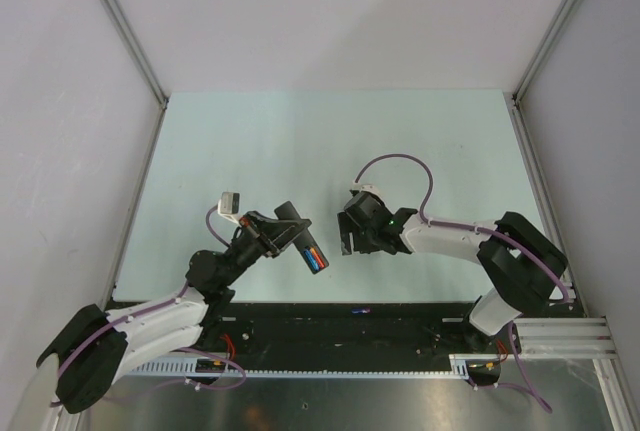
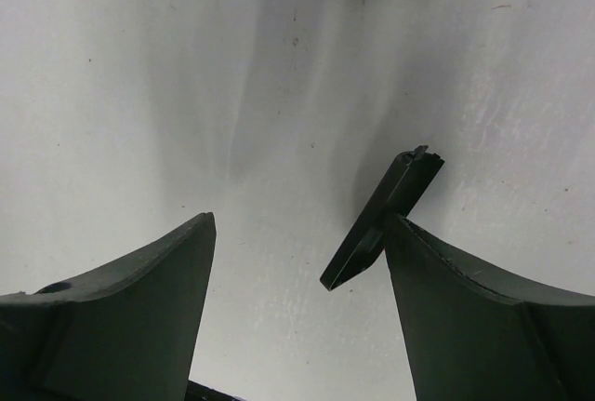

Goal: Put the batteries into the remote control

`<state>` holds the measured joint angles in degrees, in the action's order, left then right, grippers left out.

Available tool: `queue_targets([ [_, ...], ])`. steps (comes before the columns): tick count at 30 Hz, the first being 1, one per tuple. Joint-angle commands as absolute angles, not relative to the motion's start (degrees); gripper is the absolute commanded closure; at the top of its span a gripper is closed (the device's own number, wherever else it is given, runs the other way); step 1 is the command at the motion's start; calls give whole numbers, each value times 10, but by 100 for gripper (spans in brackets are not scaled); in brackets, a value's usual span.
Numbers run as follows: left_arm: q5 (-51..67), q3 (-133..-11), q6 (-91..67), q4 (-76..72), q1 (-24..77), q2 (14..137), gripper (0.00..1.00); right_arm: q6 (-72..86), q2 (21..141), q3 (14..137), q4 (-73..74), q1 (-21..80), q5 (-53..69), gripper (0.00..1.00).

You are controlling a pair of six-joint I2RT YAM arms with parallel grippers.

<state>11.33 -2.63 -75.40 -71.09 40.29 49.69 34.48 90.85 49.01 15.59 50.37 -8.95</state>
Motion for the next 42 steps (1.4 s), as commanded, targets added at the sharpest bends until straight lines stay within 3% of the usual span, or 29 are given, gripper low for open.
queue_targets([
  [1,118,30,-744,-725,398,491,100,344,920,505,154,501,-100,22],
  [5,119,31,-744,-724,398,491,100,348,920,505,164,501,-113,23],
  [14,122,29,-744,-724,398,497,100,363,899,478,182,489,-136,36],
  [17,124,29,-744,-725,398,500,100,368,880,461,178,487,-141,43],
  [21,127,26,-745,-725,398,505,100,372,853,444,175,485,-147,65],
  [24,126,25,-745,-724,399,506,100,373,846,433,177,479,-146,72],
  [34,122,25,-745,-724,406,511,100,367,798,397,137,462,-120,75],
  [42,120,21,-744,-725,410,517,100,410,695,309,-18,415,48,74],
])
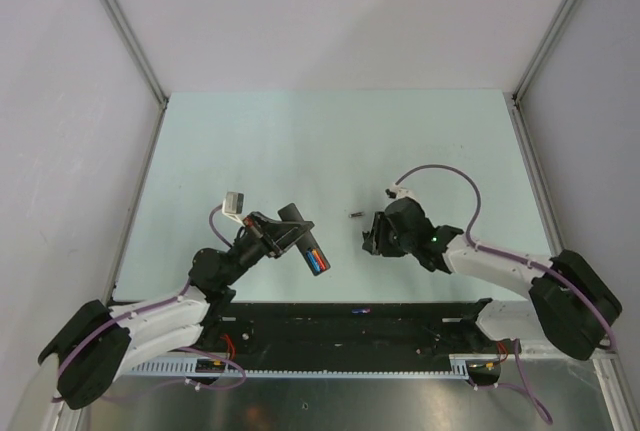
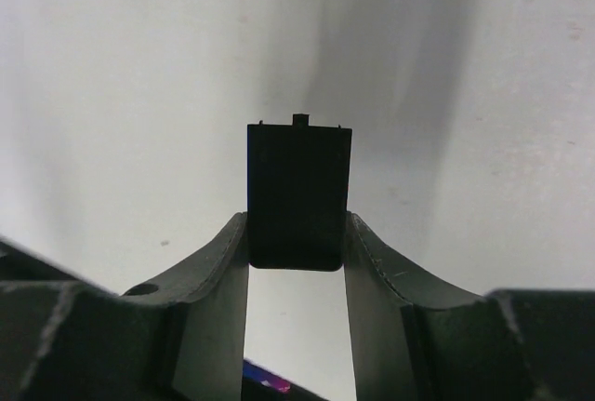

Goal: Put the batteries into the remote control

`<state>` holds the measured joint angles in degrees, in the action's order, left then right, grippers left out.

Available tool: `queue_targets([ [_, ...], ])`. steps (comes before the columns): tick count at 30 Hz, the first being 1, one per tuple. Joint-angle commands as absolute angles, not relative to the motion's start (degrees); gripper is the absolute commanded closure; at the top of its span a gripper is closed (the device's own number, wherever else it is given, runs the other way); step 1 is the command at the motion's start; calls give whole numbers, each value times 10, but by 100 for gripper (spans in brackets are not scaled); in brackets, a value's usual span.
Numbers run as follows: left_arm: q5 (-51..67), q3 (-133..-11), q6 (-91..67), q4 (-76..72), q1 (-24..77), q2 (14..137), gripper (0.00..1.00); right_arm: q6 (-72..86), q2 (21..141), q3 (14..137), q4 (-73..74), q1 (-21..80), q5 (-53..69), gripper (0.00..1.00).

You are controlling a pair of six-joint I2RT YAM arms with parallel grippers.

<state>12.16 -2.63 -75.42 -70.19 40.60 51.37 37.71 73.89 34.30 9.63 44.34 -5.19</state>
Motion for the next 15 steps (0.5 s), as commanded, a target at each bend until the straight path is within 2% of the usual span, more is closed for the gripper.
queue_targets([
  [1,120,19,-744,-724,410,518,100,429,690,302,-32,406,65,75],
  [3,120,19,-743,-724,411,519,100,447,693,288,-81,379,141,74],
  [10,115,21,-742,-725,413,518,100,551,727,233,-233,317,271,72],
  [12,115,22,-742,-725,413,514,100,542,732,228,-232,314,268,73],
  [14,114,24,-741,-725,413,512,100,505,715,256,-167,325,227,75],
  [15,114,25,-741,-724,413,513,100,451,708,271,-83,337,158,76],
])
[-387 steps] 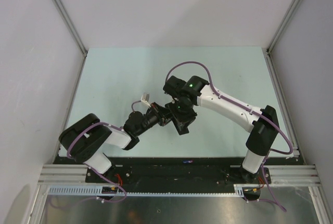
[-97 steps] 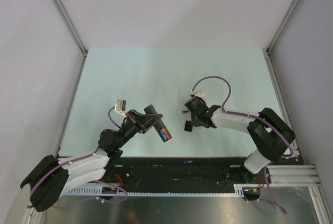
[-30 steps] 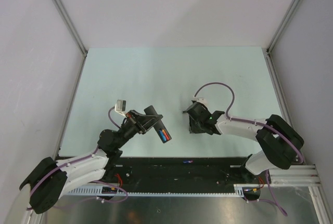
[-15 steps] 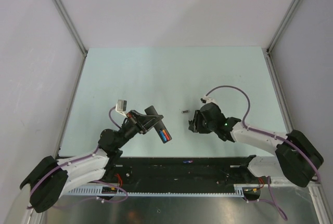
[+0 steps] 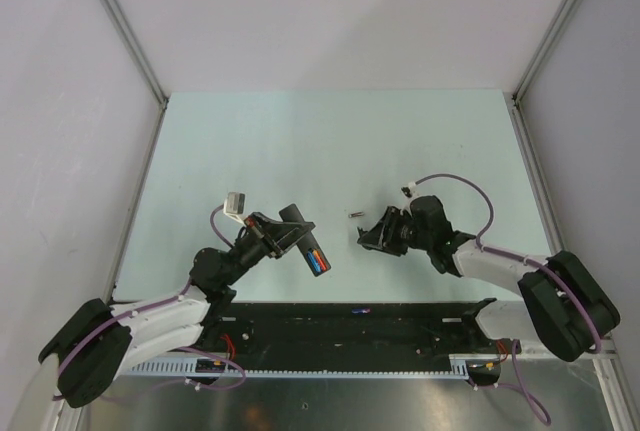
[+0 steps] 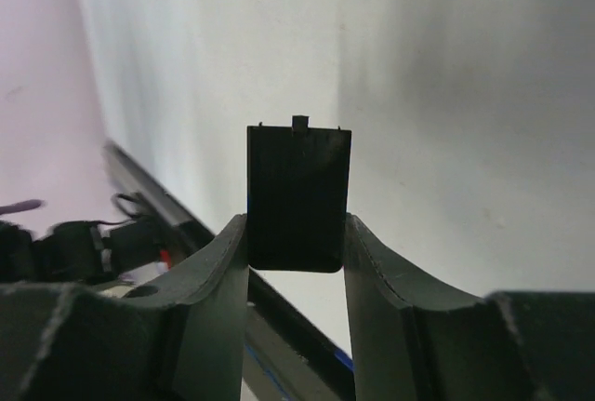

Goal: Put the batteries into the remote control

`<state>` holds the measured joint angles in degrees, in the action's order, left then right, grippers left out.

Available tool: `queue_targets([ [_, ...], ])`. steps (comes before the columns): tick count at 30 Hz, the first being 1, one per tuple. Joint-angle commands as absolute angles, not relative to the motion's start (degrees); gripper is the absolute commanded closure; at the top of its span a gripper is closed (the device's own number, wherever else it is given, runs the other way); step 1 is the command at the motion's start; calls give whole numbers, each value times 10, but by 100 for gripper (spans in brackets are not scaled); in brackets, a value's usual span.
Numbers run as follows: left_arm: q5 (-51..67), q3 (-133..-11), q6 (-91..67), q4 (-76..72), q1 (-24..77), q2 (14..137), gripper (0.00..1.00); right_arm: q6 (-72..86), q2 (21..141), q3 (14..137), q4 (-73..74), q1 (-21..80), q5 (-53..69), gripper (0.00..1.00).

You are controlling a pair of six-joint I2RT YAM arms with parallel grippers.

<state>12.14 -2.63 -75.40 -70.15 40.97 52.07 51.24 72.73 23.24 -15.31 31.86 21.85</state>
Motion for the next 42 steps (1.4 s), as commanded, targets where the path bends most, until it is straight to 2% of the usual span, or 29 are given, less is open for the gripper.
queue_targets([
  [1,114,24,-741,-724,413,514,100,429,706,292,-37,346,118,76],
  [3,113,25,-742,-724,413,519,100,386,716,339,64,373,26,77],
  [8,114,18,-741,-724,413,526,100,371,756,384,148,411,-103,76],
  [18,115,21,-740,-724,413,515,100,387,873,427,164,446,-150,70],
  [19,113,21,-738,-723,413,512,100,387,874,428,165,451,-151,68],
  [23,112,22,-737,-722,413,511,100,386,860,433,177,461,-170,43],
  [26,116,19,-738,-722,413,515,100,385,841,441,196,464,-179,33],
  [30,119,17,-738,-722,413,519,100,381,810,451,214,469,-183,28],
  [35,118,15,-738,-722,413,522,100,360,784,453,186,474,-166,26],
  [42,117,18,-737,-722,413,521,100,335,805,461,140,476,-111,21],
])
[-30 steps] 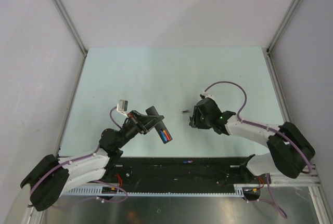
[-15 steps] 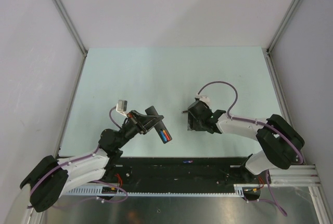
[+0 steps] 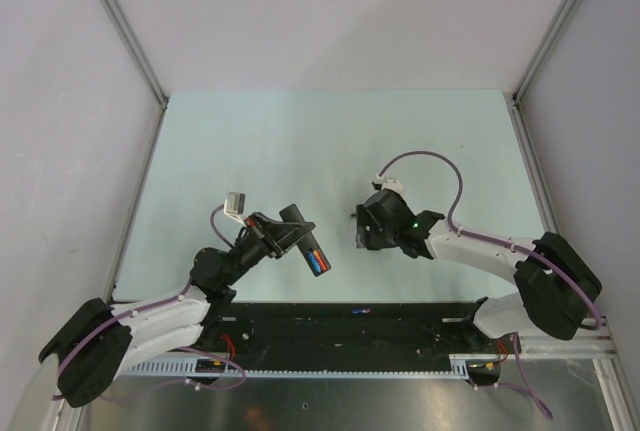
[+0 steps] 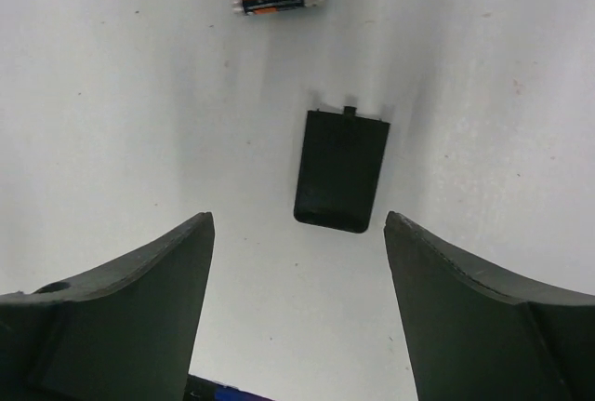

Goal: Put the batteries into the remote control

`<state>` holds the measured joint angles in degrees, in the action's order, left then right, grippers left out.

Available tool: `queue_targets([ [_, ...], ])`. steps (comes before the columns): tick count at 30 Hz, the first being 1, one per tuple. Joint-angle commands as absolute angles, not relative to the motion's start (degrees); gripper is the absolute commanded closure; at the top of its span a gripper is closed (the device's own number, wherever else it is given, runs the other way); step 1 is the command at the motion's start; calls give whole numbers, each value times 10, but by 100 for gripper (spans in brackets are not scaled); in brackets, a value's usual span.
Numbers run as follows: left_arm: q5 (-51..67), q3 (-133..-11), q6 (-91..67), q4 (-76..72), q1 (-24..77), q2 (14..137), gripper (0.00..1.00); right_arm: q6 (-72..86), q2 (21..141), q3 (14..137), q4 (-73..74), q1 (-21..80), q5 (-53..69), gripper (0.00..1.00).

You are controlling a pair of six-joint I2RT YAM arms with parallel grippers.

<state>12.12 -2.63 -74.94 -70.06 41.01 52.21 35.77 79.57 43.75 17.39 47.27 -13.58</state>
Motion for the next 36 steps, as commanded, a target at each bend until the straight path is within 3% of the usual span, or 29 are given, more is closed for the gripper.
queue_targets([
  [1,117,18,-738,-722,414,521,100,333,816,462,137,475,-103,20],
  [36,112,23,-737,-721,412,521,100,315,878,472,127,448,-81,17],
])
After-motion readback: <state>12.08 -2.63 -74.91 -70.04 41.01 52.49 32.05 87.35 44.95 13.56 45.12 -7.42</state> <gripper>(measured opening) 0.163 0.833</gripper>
